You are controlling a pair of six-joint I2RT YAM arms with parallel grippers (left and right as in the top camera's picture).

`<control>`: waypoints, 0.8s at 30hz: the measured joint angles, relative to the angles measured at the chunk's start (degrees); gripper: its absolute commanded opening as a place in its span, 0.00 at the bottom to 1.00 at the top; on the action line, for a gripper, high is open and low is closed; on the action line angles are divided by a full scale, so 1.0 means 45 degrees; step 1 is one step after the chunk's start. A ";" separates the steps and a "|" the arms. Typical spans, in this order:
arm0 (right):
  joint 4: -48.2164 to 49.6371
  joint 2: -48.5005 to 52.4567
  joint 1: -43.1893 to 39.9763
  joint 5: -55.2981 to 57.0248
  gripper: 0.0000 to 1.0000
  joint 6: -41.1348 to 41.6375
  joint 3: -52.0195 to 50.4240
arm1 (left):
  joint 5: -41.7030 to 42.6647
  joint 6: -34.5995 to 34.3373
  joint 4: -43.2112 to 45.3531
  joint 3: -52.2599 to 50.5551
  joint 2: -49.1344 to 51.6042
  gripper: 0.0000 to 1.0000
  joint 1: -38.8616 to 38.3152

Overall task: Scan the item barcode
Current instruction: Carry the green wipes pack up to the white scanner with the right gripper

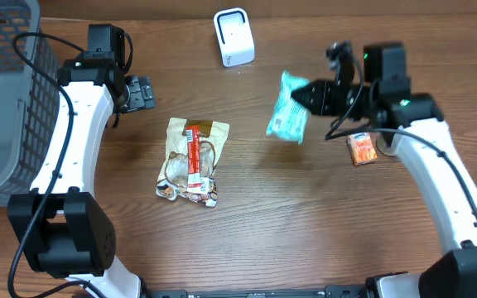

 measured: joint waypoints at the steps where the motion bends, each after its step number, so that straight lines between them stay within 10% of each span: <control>1: -0.0510 0.0005 0.0000 0.0374 0.04 -0.0121 0.0729 | -0.0010 0.0000 -0.0005 0.0000 0.0000 1.00 0.0000; 10: -0.1933 -0.0019 0.0087 0.3978 0.04 -0.2215 0.5848 | -0.0024 0.0000 -0.0005 0.0000 0.0000 1.00 0.0000; 24: 0.1957 0.2302 0.4430 1.0025 0.04 -0.8422 0.6062 | -0.0024 0.0000 -0.0010 0.0000 0.0000 1.00 0.0000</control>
